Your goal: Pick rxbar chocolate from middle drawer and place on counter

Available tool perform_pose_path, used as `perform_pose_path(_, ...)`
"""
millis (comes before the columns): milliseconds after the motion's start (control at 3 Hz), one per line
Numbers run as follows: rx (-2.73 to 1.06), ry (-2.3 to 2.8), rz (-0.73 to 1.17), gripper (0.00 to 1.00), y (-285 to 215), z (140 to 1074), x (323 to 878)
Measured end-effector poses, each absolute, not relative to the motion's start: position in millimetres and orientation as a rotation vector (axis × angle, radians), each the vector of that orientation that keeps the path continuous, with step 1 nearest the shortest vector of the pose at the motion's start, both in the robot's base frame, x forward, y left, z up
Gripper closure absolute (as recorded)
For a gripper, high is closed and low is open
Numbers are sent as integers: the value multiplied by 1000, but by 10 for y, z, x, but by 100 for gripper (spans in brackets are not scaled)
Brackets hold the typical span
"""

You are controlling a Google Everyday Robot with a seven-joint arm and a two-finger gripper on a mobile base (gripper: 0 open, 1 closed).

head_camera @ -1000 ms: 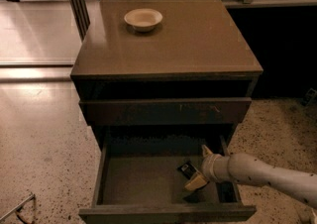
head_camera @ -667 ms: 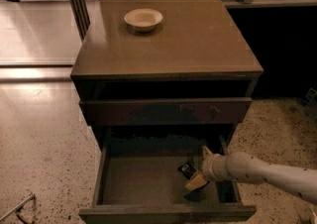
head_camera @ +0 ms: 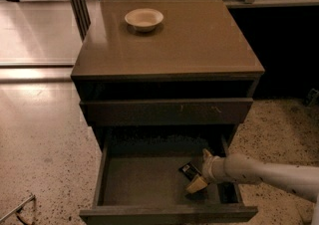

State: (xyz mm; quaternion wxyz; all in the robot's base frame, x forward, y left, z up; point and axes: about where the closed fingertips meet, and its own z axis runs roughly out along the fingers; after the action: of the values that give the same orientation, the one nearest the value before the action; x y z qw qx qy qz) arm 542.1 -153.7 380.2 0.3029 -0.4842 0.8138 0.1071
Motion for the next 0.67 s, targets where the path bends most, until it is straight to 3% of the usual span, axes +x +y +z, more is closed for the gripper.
perform_pose_path(667,-1323,2141,252,0,-1531,3554,5410)
